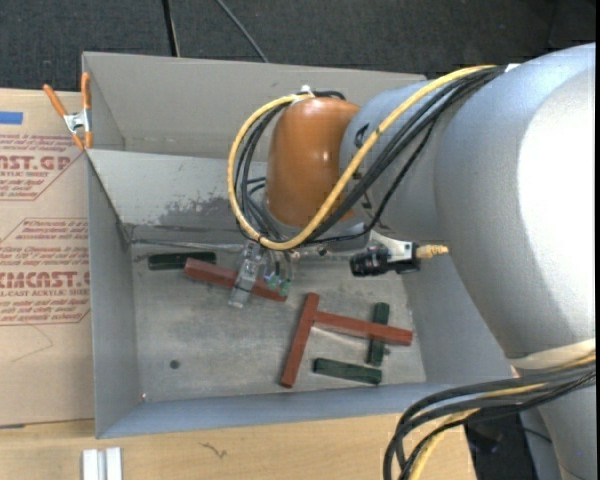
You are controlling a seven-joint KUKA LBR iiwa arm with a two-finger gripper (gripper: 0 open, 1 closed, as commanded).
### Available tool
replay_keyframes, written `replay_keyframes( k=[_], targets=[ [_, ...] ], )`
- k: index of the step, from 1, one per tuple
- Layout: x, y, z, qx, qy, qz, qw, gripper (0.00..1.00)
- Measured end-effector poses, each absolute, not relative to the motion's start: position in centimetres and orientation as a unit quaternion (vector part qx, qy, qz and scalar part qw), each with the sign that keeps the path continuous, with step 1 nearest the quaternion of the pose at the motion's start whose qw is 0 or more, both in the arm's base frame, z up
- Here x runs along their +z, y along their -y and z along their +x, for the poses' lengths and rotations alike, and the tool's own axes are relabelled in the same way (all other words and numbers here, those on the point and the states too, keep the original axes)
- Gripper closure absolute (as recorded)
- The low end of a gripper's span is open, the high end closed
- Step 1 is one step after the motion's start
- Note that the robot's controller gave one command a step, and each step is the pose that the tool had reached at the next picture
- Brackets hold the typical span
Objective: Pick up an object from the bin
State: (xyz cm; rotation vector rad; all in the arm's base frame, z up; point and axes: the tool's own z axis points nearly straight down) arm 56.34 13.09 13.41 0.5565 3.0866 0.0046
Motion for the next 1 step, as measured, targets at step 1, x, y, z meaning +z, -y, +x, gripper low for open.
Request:
replay_keyframes(
  k=[1],
  targets=[
    [15.61,-13.14,56.40,0.001,-0.984,0.177,0.001,1.00]
  ],
)
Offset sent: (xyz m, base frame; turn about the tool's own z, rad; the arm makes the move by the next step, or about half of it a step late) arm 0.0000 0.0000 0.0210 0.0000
